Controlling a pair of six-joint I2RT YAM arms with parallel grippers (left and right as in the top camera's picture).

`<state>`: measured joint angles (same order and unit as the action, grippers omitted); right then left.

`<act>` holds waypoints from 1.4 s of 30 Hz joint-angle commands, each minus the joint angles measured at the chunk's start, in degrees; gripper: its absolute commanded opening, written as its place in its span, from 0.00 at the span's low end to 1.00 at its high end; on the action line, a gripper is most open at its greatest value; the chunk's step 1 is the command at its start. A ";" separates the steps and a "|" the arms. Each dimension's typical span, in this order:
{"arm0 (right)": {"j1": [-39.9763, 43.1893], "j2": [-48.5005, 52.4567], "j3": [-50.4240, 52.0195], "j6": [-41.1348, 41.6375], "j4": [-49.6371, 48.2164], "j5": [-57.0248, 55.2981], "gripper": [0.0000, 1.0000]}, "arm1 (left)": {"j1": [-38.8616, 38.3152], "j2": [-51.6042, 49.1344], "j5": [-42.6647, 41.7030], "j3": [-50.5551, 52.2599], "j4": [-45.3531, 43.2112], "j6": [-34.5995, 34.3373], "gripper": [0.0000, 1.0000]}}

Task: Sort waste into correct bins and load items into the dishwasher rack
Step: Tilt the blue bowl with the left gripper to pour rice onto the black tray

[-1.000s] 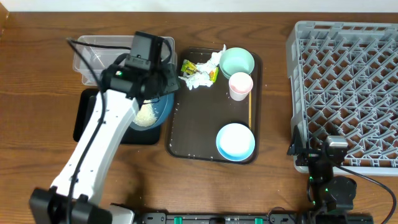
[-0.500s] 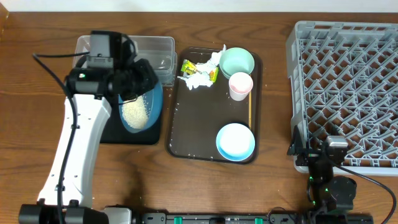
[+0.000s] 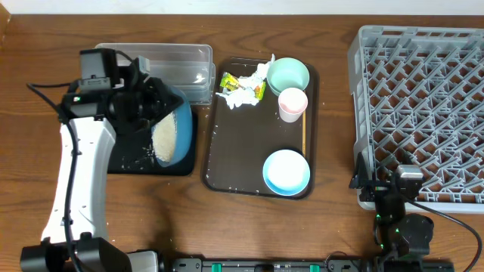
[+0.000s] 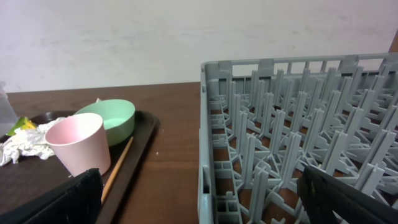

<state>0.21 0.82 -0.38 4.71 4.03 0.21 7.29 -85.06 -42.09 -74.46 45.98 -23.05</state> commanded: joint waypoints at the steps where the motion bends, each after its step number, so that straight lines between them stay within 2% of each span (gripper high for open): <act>1: 0.57 -0.42 0.07 -0.72 0.22 -0.17 0.99 | 2.14 0.83 -8.35 -0.33 -0.44 3.32 0.06; 7: 0.57 -0.42 0.07 -0.72 0.22 -0.15 0.99 | 5.55 0.83 -11.41 0.76 -0.68 4.24 0.06; 17: 0.57 -0.42 0.07 -0.72 0.22 -0.15 0.99 | 12.52 0.83 -22.25 6.54 -4.96 5.90 0.06; 23: 0.57 -0.42 0.07 -0.72 0.22 -0.15 0.99 | 15.02 0.83 -24.04 6.80 -4.90 6.82 0.06; 29: 0.57 -0.42 0.07 -0.72 0.22 -0.17 0.99 | 16.09 0.83 -33.00 6.86 -4.70 7.58 0.06; 38: 0.57 -0.42 0.07 -0.72 0.22 -0.15 0.99 | 20.57 0.83 -34.25 8.11 -3.96 7.54 0.06; 42: 0.57 -0.44 0.07 -0.72 0.22 -0.15 0.99 | 23.21 0.83 -37.44 10.91 -3.87 7.54 0.06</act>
<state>0.21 0.82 -0.38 4.71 4.03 0.23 28.93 -85.06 -74.91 -65.25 41.95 -16.43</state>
